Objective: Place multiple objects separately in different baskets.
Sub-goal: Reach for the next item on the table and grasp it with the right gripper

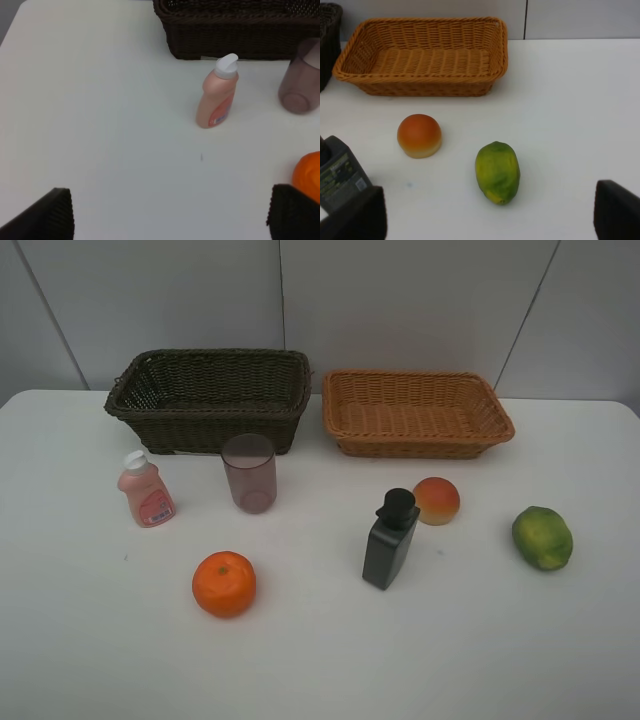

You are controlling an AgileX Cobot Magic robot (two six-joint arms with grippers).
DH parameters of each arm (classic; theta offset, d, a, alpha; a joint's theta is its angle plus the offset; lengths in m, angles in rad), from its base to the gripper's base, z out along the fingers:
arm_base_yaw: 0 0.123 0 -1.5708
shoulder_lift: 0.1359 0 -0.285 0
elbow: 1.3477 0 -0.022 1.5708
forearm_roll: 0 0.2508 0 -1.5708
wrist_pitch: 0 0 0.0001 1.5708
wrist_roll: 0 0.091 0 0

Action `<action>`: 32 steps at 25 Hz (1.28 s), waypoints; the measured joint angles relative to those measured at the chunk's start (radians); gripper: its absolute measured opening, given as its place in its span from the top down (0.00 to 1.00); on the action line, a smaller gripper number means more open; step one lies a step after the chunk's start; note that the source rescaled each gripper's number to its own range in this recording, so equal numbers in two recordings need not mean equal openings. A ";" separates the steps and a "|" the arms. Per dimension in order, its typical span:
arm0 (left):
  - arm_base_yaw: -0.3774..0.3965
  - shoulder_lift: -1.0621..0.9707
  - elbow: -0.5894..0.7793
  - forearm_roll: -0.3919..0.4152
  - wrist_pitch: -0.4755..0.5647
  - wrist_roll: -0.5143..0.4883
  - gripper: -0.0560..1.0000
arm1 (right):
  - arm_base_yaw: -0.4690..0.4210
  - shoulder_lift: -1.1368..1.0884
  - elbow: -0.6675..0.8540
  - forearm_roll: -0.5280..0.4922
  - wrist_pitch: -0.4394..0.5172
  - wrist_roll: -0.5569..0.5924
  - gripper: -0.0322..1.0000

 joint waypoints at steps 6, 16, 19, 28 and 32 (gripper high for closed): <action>0.000 0.000 0.000 0.000 0.000 0.000 0.00 | 0.000 0.000 0.000 0.000 0.000 0.000 0.18; 0.000 0.000 0.000 0.000 0.000 0.000 0.00 | 0.000 0.143 -0.003 -0.001 0.000 0.000 0.18; 0.000 0.000 0.000 0.000 0.000 0.000 0.00 | 0.000 0.305 -0.028 -0.001 -0.016 0.000 0.18; 0.000 0.000 0.000 0.000 0.000 0.000 0.00 | 0.000 0.834 -0.124 0.016 -0.216 0.000 0.18; 0.000 0.000 0.000 0.000 -0.001 0.000 0.00 | 0.000 1.064 -0.163 0.027 -0.269 0.000 0.18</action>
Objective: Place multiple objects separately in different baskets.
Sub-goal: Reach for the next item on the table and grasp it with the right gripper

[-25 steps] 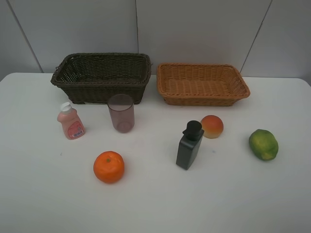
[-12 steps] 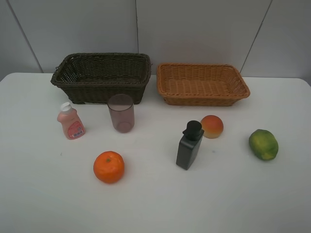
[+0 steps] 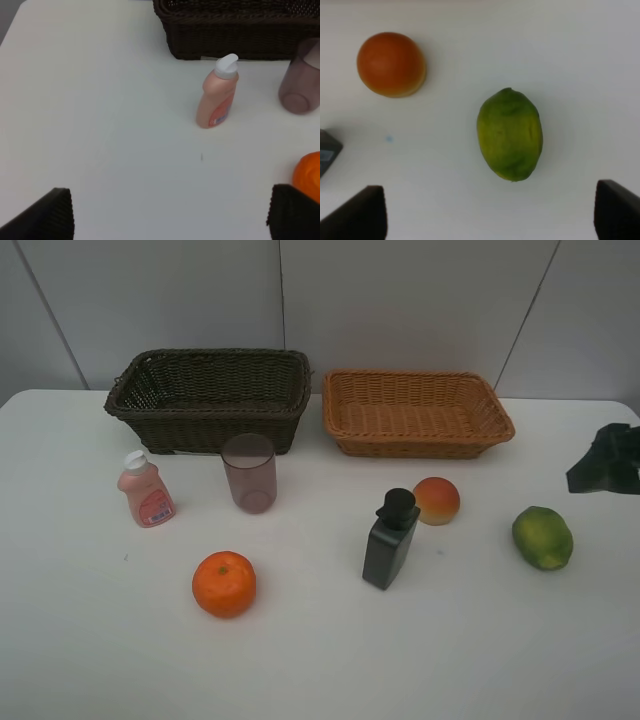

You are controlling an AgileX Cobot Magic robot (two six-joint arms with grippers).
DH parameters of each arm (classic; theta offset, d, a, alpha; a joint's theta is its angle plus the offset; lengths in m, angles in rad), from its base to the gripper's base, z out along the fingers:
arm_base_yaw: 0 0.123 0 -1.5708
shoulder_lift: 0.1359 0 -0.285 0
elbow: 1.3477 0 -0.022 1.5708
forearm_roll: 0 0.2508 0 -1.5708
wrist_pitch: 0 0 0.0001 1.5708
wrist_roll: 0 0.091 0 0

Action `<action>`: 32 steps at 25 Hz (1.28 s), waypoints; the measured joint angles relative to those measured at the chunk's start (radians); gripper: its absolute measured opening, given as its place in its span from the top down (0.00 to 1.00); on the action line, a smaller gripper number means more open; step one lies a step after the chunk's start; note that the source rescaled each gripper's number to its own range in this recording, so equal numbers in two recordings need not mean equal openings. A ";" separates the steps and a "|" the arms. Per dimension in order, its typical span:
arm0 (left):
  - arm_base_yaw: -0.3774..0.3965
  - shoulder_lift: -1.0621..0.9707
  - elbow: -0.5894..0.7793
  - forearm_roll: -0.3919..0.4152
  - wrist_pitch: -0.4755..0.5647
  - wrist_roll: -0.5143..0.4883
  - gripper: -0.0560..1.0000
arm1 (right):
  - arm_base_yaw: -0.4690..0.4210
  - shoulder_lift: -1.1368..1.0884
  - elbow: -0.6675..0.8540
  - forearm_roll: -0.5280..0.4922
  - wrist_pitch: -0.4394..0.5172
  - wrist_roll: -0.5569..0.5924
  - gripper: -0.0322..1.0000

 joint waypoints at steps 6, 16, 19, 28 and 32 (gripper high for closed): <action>0.000 0.000 0.000 0.000 0.000 0.000 0.00 | 0.000 0.289 -0.116 0.000 -0.004 0.000 0.18; 0.000 0.000 0.000 0.000 0.000 0.000 0.00 | -0.004 0.558 -0.220 -0.030 0.008 -0.004 0.05; 0.000 0.000 0.000 0.000 0.000 0.000 0.00 | -0.014 0.594 -0.220 -0.051 -0.002 -0.004 0.02; 0.000 0.000 0.000 0.000 0.000 0.000 0.00 | -0.016 0.700 -0.220 -0.068 -0.085 -0.004 0.02; 0.000 0.000 0.000 0.000 0.000 0.000 0.00 | -0.016 0.741 -0.220 -0.075 -0.103 -0.004 0.02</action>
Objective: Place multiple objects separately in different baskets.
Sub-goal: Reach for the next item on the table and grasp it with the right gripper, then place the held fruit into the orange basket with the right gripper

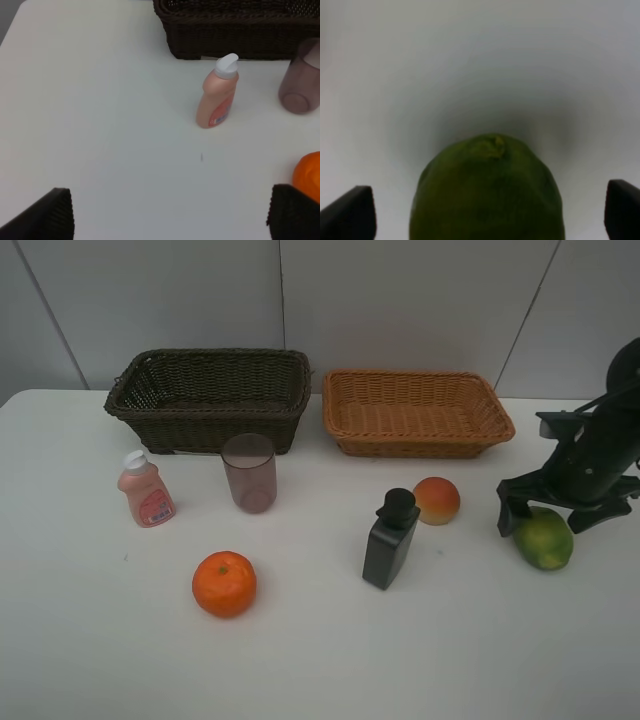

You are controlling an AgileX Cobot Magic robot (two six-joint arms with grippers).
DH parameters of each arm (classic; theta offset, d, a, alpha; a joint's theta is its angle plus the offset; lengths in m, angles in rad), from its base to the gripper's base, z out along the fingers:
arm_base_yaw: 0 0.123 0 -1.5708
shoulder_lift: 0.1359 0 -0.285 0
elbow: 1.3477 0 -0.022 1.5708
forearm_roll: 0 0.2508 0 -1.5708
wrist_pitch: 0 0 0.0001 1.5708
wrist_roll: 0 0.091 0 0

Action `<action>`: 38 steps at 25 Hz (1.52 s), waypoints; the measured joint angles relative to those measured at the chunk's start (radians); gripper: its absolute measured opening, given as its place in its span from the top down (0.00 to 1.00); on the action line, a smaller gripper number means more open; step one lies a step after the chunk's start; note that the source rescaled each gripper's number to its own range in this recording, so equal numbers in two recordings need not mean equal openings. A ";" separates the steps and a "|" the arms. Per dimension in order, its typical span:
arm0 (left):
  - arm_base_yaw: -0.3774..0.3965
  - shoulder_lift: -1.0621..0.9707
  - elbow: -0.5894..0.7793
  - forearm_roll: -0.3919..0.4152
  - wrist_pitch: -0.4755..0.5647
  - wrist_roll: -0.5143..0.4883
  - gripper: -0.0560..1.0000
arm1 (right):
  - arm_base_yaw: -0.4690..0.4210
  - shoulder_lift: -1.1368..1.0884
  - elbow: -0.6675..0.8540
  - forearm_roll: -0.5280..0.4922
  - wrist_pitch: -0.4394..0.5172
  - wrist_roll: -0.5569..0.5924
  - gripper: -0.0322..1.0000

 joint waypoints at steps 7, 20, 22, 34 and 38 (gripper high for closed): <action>0.000 0.000 0.000 0.000 0.000 0.000 0.00 | 0.000 0.071 -0.001 -0.004 -0.002 0.000 0.02; 0.000 0.000 0.000 0.000 0.000 0.000 0.00 | -0.002 0.105 -0.013 -0.026 0.004 0.004 0.62; 0.000 0.000 0.000 0.000 0.000 0.000 0.00 | -0.002 0.105 -0.013 -0.026 0.004 0.004 0.62; 0.000 0.000 0.000 0.000 0.000 0.000 0.00 | -0.002 0.105 -0.013 -0.026 0.004 0.004 0.62; 0.000 0.000 0.000 0.000 0.000 0.000 0.00 | -0.002 0.102 -0.013 -0.026 0.008 0.004 0.62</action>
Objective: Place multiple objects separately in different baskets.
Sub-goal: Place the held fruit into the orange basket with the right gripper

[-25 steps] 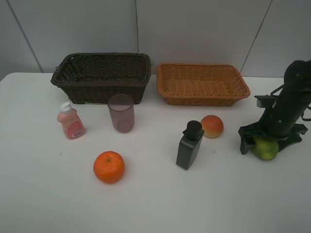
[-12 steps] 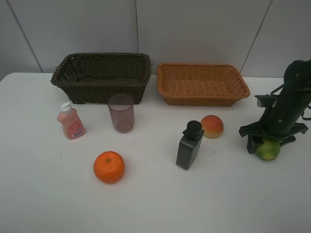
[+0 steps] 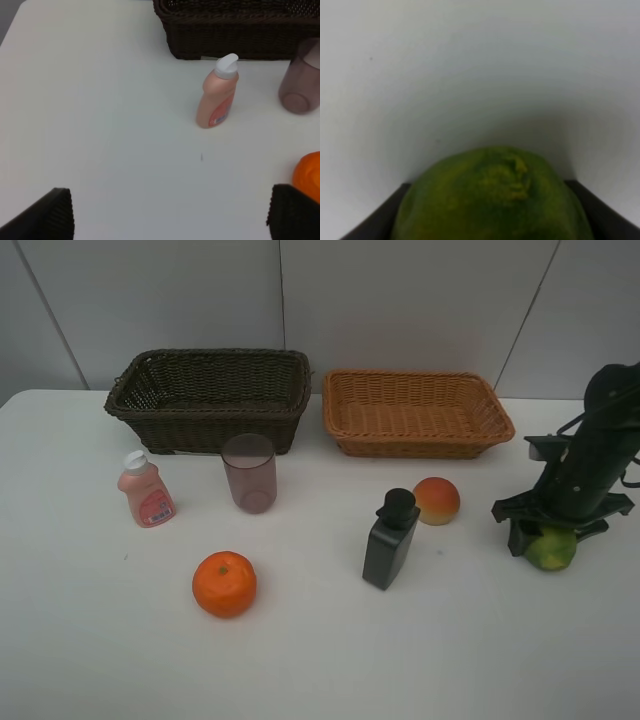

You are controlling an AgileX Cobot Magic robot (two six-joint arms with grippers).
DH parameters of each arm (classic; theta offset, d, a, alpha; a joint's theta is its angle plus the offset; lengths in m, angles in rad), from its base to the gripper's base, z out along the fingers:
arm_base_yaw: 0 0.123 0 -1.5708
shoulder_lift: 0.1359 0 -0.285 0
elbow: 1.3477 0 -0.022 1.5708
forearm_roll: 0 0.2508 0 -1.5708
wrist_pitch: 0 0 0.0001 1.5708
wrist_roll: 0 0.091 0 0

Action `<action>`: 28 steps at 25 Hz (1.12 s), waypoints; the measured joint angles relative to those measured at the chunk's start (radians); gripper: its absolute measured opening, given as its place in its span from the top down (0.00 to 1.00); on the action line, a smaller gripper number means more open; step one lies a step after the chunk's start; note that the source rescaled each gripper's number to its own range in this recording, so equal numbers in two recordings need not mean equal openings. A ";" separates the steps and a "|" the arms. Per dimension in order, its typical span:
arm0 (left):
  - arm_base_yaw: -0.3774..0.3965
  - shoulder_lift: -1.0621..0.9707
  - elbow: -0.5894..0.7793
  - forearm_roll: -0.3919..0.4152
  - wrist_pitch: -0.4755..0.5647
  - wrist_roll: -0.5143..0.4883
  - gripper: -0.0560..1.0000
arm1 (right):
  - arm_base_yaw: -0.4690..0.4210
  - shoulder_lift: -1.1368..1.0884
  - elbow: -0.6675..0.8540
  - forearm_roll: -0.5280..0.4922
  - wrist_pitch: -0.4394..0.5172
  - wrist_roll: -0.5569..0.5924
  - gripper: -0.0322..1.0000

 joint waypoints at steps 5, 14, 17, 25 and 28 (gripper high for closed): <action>0.000 0.000 0.000 0.000 0.000 0.000 0.00 | 0.000 -0.039 0.003 0.014 0.053 0.000 0.62; 0.000 0.000 0.000 0.000 0.000 0.000 0.00 | 0.056 -0.136 -0.185 0.014 0.324 0.036 0.62; 0.000 0.000 0.000 0.000 0.000 0.000 0.00 | 0.103 -0.126 -0.305 0.014 0.381 0.045 0.62; 0.000 0.000 0.000 0.000 0.000 0.000 0.00 | 0.180 0.045 -0.632 0.013 0.427 0.049 0.62; 0.000 0.000 0.000 0.000 0.000 0.000 0.00 | 0.193 0.113 -0.746 0.014 0.393 0.049 0.62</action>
